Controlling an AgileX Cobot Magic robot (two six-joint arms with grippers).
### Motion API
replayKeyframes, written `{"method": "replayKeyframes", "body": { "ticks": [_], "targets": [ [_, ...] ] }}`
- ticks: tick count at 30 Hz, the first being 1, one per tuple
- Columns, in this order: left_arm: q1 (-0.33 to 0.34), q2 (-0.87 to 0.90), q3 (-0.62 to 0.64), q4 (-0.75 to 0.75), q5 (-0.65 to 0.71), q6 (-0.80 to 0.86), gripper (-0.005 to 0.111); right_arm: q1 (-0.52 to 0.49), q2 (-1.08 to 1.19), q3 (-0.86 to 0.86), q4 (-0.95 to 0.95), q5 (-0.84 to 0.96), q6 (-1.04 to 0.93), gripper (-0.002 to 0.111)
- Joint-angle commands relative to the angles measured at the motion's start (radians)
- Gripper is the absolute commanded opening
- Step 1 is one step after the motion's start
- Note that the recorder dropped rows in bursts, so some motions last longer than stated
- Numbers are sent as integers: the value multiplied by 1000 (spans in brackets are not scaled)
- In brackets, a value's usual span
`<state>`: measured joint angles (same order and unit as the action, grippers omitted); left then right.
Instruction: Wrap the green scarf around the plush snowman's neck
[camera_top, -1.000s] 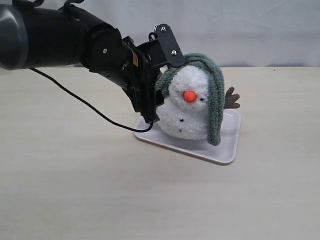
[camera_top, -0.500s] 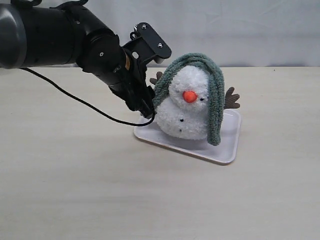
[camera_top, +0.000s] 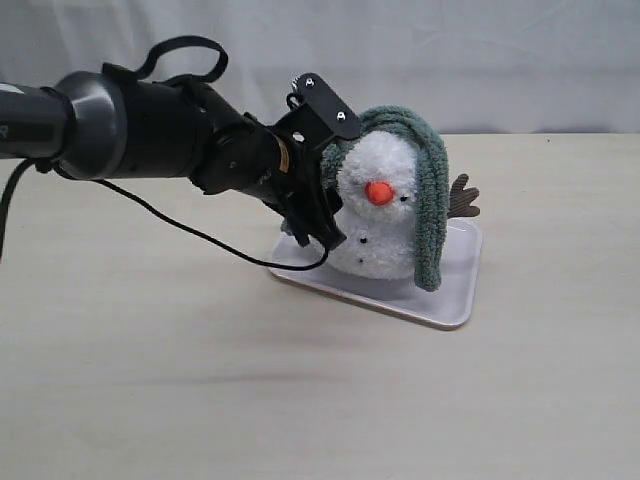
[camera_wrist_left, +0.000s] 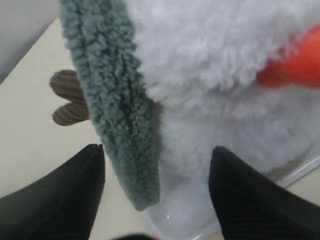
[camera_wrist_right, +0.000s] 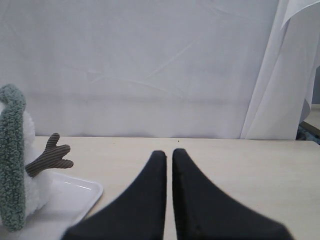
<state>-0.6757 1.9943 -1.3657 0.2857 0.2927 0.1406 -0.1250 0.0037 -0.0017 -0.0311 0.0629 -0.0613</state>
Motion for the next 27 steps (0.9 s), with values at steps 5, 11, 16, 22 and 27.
{"method": "replayKeyframes", "body": {
  "ticks": [5, 11, 16, 22, 27],
  "targets": [
    [30, 45, 5, 96, -65, -10, 59, 0, -4, 2, -2, -7, -6, 4],
    [76, 54, 5, -3, -156, -62, 50, 0, -4, 2, -2, -7, -6, 4],
    [71, 59, 5, -85, -254, -64, 31, 0, -4, 2, -2, -7, -6, 4],
    [71, 82, 5, -78, -267, -60, 42, 0, -4, 2, -2, -7, -6, 4],
    [71, 91, 3, -78, -217, -60, 17, 0, -4, 2, -2, -7, -6, 4]
  ]
}}
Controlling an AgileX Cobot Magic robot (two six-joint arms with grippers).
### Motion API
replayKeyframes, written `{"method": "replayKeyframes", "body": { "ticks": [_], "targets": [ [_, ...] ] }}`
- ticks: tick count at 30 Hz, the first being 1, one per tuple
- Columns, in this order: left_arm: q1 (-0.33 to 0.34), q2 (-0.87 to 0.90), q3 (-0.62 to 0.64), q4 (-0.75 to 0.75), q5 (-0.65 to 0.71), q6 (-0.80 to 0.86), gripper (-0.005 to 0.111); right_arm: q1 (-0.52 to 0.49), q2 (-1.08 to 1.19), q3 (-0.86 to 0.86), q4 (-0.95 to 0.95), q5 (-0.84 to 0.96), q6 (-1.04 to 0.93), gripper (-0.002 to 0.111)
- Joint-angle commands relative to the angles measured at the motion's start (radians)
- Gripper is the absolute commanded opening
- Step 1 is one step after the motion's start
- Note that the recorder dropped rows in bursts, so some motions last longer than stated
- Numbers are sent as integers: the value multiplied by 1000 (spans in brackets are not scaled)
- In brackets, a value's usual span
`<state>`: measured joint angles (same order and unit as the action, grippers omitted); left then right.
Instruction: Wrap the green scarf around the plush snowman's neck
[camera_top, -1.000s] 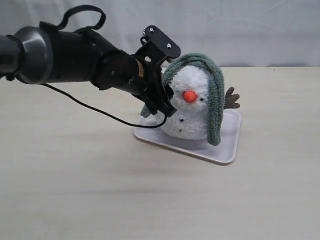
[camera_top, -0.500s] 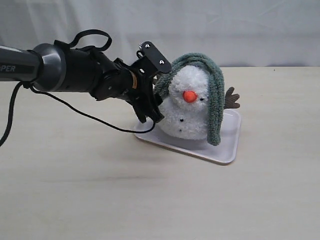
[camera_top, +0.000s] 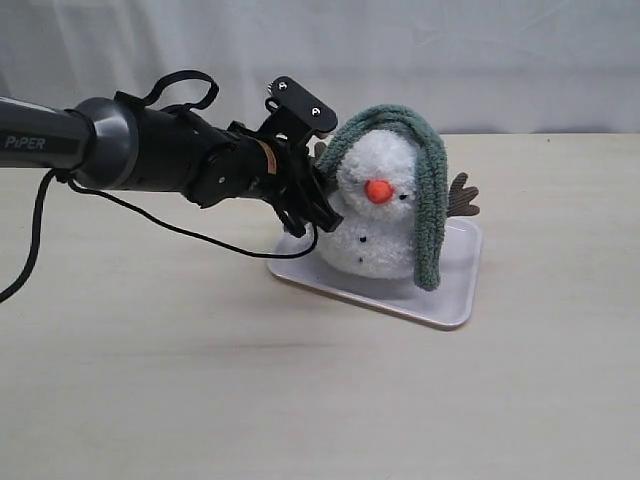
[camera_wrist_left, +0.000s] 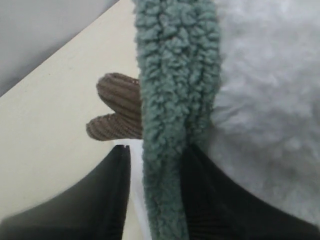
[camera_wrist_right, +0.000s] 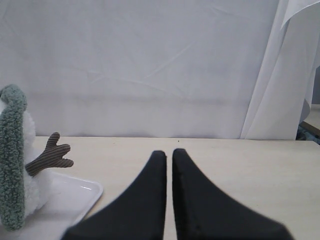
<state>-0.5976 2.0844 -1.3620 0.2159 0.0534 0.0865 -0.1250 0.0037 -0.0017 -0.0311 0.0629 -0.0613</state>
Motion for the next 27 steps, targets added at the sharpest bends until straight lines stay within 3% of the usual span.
{"method": "replayKeyframes", "body": {
  "ticks": [1, 2, 15, 21, 27],
  "targets": [
    [-7, 1, -1, -9, 26, -6, 4, 0, -4, 2, -2, -7, -4, 4],
    [-7, 1, -1, 6, 33, -6, 0, 0, -4, 2, -2, -7, -4, 4],
    [-8, -119, -1, -9, 197, -6, 0, 0, -4, 2, -2, -7, -4, 4],
    [-8, -127, -10, -203, 360, 23, 0, 0, -4, 2, -2, -7, -6, 4],
    [-8, -127, -13, -500, 365, 236, 0, 0, -4, 2, -2, -7, -6, 4]
  ]
}}
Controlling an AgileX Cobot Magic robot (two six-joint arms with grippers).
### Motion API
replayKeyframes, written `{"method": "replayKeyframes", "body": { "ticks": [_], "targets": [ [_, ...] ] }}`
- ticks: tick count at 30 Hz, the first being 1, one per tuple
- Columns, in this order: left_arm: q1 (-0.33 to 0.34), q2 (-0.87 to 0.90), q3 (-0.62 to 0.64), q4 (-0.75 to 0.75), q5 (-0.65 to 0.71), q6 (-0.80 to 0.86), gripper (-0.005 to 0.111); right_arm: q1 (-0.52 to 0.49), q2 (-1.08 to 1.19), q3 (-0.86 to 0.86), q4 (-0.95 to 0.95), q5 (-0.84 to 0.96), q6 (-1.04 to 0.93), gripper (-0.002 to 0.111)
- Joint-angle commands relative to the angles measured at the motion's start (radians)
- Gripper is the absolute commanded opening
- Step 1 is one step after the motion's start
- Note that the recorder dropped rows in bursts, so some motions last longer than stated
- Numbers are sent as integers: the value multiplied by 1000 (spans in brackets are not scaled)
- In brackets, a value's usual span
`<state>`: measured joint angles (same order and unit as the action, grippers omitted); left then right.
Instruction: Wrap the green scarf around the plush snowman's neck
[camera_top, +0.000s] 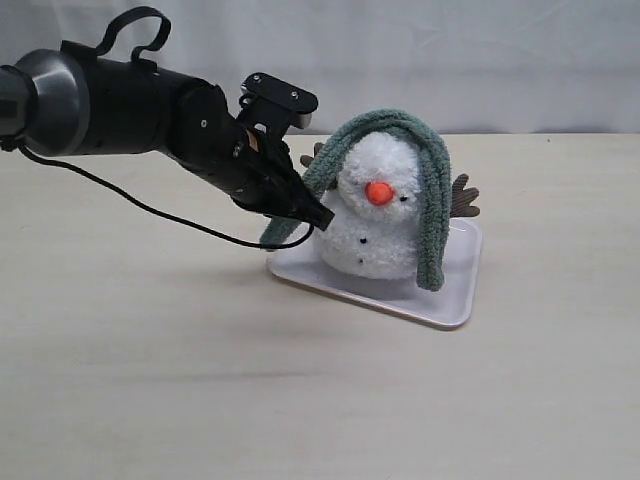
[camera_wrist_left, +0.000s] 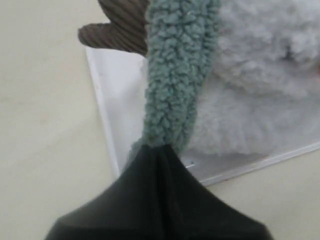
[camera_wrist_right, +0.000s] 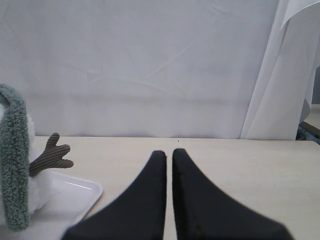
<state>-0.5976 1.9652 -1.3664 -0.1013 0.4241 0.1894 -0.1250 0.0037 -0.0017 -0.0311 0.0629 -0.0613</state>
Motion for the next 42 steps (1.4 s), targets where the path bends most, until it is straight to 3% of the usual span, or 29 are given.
{"method": "replayKeyframes", "body": {
  "ticks": [1, 10, 13, 18, 21, 37, 39, 42],
  "targets": [
    [-8, -8, -8, -217, -17, 158, 0, 0, -4, 2, -2, -7, -6, 4],
    [-8, -5, -8, -308, -62, 161, 4, 0, -4, 2, -2, -7, -6, 4],
    [-8, 5, -8, -308, -56, 161, 17, 0, -4, 2, -2, -7, -6, 4],
    [-8, 7, -8, -304, -56, 161, 50, 0, -4, 2, -2, -7, -4, 4],
    [-8, 5, -8, -304, -56, 178, 60, 0, -4, 2, -2, -7, -4, 4],
    [-8, -85, -10, -119, -20, 236, 60, 0, -4, 2, -2, -7, -6, 4],
    [-8, -96, -19, -119, -38, 266, 56, 0, -4, 2, -2, -7, -6, 4],
    [-8, -121, -32, -122, -87, 268, 38, 0, -4, 2, -2, -7, -6, 4]
  ]
}}
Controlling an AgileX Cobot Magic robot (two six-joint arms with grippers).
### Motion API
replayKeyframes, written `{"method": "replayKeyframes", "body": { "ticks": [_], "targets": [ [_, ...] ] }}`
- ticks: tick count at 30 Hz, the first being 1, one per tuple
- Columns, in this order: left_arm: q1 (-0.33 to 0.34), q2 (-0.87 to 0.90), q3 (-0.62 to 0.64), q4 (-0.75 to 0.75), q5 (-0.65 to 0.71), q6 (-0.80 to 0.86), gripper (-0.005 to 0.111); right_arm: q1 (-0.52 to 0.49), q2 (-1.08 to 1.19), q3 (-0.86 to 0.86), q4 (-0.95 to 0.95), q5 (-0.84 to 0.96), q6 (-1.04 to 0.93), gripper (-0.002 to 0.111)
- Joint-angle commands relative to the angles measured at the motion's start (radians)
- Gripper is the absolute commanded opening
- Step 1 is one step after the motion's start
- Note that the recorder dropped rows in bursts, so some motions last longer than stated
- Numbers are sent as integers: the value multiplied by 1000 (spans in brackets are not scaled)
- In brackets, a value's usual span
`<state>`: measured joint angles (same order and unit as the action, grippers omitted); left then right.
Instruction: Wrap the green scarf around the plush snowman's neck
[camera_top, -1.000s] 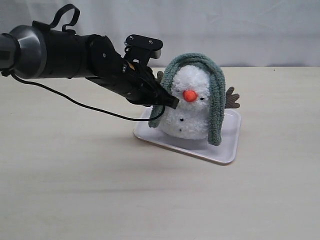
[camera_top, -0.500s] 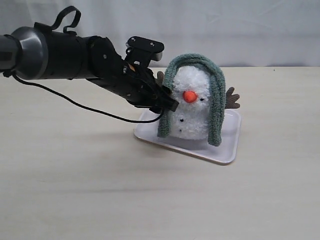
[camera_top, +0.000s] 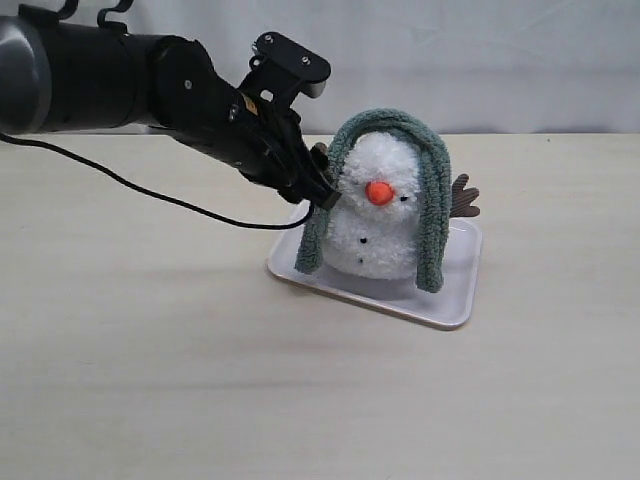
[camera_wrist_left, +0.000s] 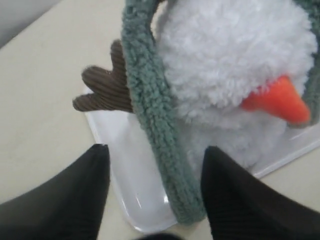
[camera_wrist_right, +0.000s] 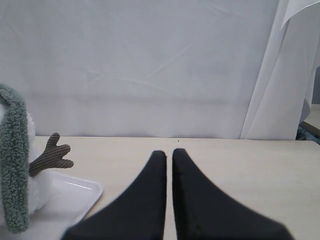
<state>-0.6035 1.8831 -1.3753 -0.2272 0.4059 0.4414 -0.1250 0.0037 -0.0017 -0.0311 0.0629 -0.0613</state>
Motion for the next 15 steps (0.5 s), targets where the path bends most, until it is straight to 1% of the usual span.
{"method": "replayKeyframes", "body": {
  "ticks": [1, 4, 5, 10, 13, 15],
  "targets": [
    [-5, -50, -25, -5, -99, 16, 32, 0, -4, 2, -2, -7, -6, 4],
    [-26, -57, -33, -17, -150, 26, 6, 0, -4, 2, -2, -7, -6, 4],
    [-35, -50, -42, -17, -147, 47, 0, 0, -4, 2, -2, -7, -6, 4],
    [-73, 11, -145, -17, -89, 63, 0, 0, -4, 2, -2, -7, -6, 4],
    [-80, 69, -246, -19, -30, 58, 0, 0, -4, 2, -2, -7, -6, 4],
    [-80, 119, -323, -49, 26, 56, 0, 0, -4, 2, -2, -7, -6, 4]
  ]
}}
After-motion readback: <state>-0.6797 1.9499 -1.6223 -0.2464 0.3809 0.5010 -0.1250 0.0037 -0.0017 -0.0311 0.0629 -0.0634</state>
